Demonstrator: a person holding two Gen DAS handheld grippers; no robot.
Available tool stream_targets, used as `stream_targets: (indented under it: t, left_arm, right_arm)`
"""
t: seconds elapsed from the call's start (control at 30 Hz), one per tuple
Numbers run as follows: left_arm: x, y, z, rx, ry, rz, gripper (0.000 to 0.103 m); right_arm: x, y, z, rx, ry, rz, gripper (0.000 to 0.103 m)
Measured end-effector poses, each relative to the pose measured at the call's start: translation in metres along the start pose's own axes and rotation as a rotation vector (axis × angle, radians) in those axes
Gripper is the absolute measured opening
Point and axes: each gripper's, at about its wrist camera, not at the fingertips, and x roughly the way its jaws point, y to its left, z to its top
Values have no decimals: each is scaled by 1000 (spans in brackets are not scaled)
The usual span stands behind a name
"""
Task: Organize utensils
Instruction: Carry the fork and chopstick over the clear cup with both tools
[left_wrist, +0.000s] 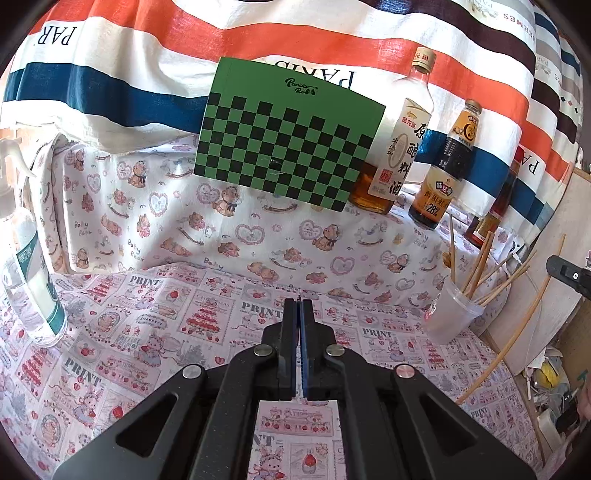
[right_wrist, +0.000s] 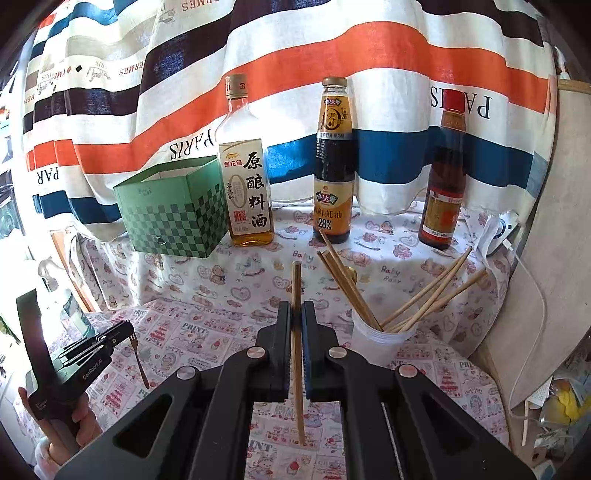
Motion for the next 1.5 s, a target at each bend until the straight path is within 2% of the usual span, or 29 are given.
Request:
stream_targets:
  t: [0.37, 0.47, 0.57, 0.67, 0.83, 1.07, 1.13, 1.33, 1.5]
  left_arm:
    - [5, -15, -5, 77, 6, 36, 1]
    - [3, -26, -3, 118, -14, 52, 1]
    - [1, -39, 6, 135, -50, 55, 1]
    - [5, -54, 26, 117, -27, 41, 1]
    - [3, -92, 66, 154, -69, -2, 1]
    - [8, -149, 103, 161, -58, -150, 1]
    - [10, -165, 108, 173, -59, -174, 1]
    - [23, -210, 120, 224, -24, -227, 1]
    - [39, -246, 134, 242, 18, -303, 1]
  right_arm:
    - [-15, -15, 12, 17, -27, 9, 6]
    - [-22, -20, 21, 11, -38, -2, 6]
    - [-29, -28, 33, 10, -57, -12, 6]
    - [-31, -40, 47, 21, -79, -25, 6]
    - [-25, -59, 76, 26, -117, -64, 6]
    - [14, -94, 105, 82, -137, -79, 6]
    - [24, -101, 102, 93, -145, -86, 6]
    - [58, -123, 71, 134, -66, -56, 6]
    - [58, -144, 52, 188, -60, -3, 6]
